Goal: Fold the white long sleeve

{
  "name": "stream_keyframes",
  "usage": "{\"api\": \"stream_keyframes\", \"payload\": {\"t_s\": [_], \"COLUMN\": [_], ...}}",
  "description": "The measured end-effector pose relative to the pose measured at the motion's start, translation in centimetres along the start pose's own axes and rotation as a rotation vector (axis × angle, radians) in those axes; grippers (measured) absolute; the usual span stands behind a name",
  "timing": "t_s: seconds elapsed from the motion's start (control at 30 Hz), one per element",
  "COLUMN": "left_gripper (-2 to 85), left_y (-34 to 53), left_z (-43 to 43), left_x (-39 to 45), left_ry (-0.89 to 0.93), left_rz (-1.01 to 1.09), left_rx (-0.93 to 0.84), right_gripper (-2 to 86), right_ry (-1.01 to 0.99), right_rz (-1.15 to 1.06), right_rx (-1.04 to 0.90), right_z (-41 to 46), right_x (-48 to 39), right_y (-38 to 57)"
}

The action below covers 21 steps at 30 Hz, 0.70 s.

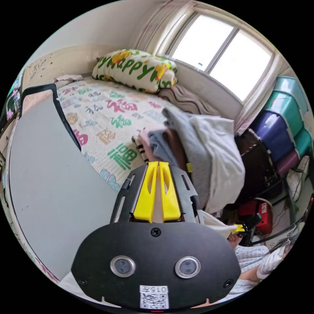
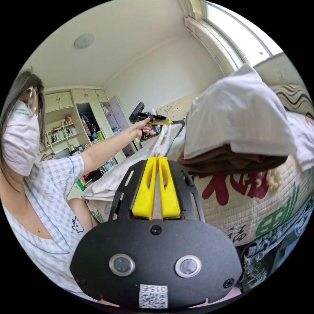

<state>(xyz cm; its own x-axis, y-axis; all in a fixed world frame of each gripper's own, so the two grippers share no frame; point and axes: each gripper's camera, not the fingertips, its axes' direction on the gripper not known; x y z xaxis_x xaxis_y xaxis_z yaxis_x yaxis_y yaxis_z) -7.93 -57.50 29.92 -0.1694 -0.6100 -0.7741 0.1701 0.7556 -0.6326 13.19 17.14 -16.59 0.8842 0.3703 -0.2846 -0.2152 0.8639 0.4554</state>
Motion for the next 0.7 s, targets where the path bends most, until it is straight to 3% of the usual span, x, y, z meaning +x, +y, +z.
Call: {"api": "stream_keyframes", "payload": {"t_s": [0.23, 0.4, 0.7], "left_gripper": [-0.4, -0.6, -0.8], "left_y": [6.3, 17.2, 33.2], "left_z": [-17.7, -30.7, -36.8], "left_x": [-5.8, -16.0, -32.1], "left_ry": [0.124, 0.191, 0.259], "left_rz": [-0.025, -0.174, -0.505], "left_rx": [0.212, 0.381, 0.46], "right_gripper": [-0.1, -0.1, -0.1], "right_ry": [-0.243, -0.528, -0.634], "right_rz": [-0.328, -0.491, -0.621], "right_rx": [-0.064, -0.279, -0.718], "right_z": [3.2, 12.3, 27.1], "right_x": [-12.7, -23.1, -36.1], "right_y": [-3.5, -3.0, 4.3]}}
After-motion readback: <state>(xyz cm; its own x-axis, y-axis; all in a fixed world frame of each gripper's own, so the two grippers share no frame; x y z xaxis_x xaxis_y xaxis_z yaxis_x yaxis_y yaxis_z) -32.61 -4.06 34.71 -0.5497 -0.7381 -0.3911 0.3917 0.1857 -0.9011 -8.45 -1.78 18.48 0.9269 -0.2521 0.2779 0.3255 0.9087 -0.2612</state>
